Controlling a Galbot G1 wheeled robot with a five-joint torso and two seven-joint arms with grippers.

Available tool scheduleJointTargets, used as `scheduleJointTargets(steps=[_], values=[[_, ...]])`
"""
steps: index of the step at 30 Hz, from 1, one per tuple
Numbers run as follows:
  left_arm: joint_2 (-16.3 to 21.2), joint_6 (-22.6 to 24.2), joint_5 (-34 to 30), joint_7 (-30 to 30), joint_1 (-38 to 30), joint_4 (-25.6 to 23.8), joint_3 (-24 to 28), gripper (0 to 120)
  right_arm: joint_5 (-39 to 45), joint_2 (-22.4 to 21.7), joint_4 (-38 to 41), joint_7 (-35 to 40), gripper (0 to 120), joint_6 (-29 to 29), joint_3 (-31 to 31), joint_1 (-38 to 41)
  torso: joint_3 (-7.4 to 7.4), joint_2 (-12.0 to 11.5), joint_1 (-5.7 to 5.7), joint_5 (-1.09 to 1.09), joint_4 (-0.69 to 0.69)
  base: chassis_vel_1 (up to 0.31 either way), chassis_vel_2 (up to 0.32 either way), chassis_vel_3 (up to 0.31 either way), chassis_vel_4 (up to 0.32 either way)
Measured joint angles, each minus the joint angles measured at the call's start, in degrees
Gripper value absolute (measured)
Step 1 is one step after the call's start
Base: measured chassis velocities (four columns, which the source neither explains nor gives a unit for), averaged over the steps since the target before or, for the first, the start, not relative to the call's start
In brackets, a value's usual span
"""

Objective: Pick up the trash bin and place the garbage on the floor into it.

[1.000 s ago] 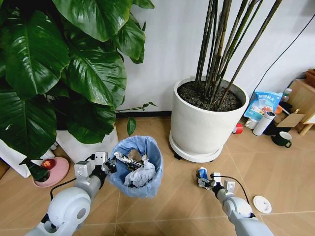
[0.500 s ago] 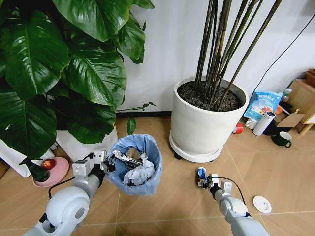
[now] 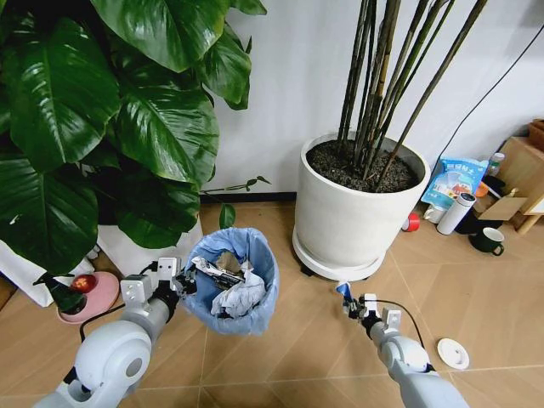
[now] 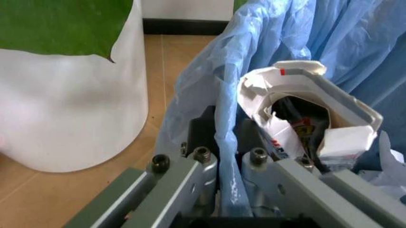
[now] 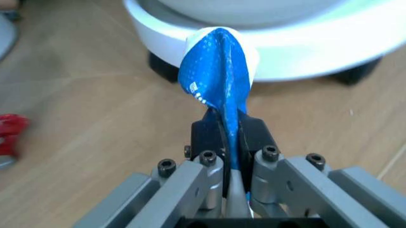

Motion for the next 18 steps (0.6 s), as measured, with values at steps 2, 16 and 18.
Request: scheduleJointTargets(steps=[2, 16, 18], values=[[0.0, 0.1, 0.0, -0.05, -0.01, 0.01, -0.01, 0, 0.0, -0.56, 1.81, -0.19, 1, -0.08, -0.05, -0.88, 0.0, 0.0, 0.0, 0.01, 0.0, 0.0, 0.0, 0.0, 0.0], [0.71, 1.11, -0.08, -0.37, -0.35, 2.04, -0.25, 0, 1.55, -7.92, 30.05, -0.26, 1, -2.79, -1.75, -6.07, 0.0, 0.0, 0.0, 0.01, -0.01, 0.0, 0.0, 0.0, 0.0], [0.92, 1.19, -0.21, -0.17, -1.01, 2.8, 0.06, 0, 3.5, -9.76, 33.94, 0.22, 1, -3.72, -3.12, -4.01, 0.0, 0.0, 0.0, -0.01, 0.0, 0.0, 0.0, 0.0, 0.0]])
